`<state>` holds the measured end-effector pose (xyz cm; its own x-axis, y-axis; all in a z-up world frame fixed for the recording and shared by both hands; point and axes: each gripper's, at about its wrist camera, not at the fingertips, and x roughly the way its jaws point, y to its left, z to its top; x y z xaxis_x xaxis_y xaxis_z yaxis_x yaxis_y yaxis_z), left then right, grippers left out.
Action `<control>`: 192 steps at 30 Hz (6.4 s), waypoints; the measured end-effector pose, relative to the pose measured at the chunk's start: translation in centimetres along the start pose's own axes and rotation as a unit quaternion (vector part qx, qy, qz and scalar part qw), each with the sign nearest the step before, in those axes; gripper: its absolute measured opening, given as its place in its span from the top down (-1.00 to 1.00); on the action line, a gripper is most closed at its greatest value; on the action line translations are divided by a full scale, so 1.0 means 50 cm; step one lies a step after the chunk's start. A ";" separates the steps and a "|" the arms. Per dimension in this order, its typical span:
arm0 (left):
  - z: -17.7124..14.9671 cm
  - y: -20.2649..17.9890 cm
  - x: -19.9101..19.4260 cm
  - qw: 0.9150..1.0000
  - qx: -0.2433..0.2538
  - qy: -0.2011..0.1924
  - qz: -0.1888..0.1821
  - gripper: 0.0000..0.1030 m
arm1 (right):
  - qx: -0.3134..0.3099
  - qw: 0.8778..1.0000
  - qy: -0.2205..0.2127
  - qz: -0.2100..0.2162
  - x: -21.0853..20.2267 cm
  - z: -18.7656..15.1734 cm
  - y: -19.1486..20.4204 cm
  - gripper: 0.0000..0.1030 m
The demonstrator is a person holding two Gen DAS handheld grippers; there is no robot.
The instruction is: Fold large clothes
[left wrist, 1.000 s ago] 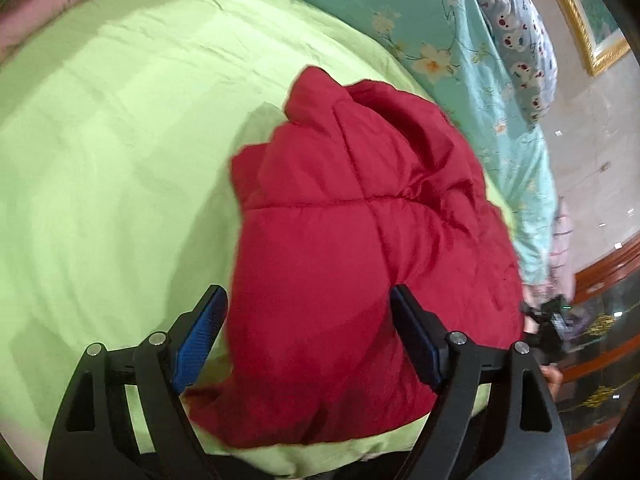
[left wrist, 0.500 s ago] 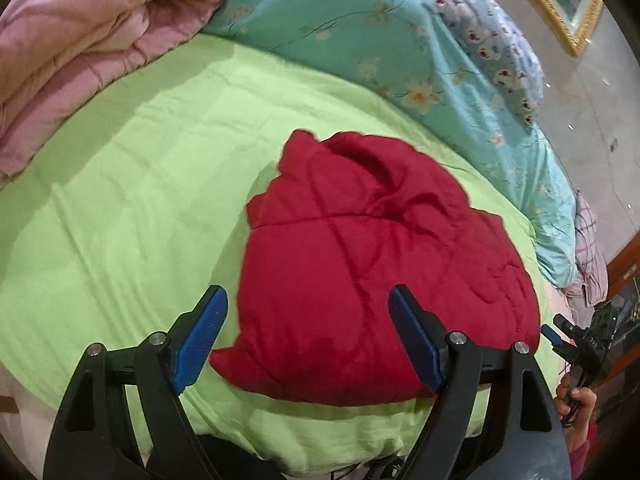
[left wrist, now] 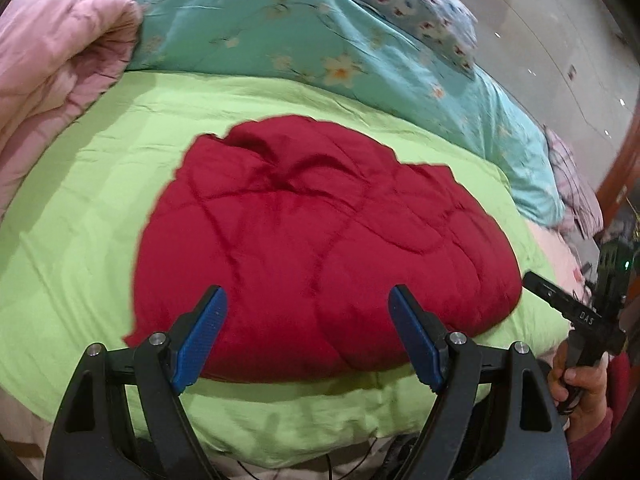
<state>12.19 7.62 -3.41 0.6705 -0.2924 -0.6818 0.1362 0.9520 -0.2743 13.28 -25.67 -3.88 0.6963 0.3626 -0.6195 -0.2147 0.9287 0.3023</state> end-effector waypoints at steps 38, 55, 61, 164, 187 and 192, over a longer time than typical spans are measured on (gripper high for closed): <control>0.152 0.009 0.305 0.995 -0.036 0.078 0.055 -0.50 | 0.005 0.996 0.082 -0.045 0.331 0.113 0.013 0.89; 0.268 0.029 0.380 0.992 -0.047 0.110 0.045 0.00 | 0.007 0.993 0.105 -0.044 0.394 0.196 -0.003 0.62; 0.306 0.084 0.449 0.986 -0.081 0.134 0.064 -0.04 | 0.078 0.987 0.100 -0.100 0.420 0.246 -0.114 0.71; 0.042 -0.007 0.076 0.992 0.003 0.046 0.116 -0.79 | -0.013 0.994 0.055 -0.095 0.099 -0.010 -0.023 0.02; -0.019 -0.067 0.062 0.987 0.026 0.063 0.146 -0.81 | 0.007 0.997 0.038 -0.062 0.005 -0.063 0.011 -0.11; -0.041 -0.081 0.020 0.985 0.029 0.056 0.159 -0.82 | -0.001 0.998 0.043 -0.049 -0.027 -0.092 0.035 -0.22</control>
<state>10.80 3.27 -4.37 0.6023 0.0159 -0.7981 -0.0245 0.9997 0.0014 8.82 -24.16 -5.86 0.6530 0.2749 -0.7057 -0.1494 0.9602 0.2358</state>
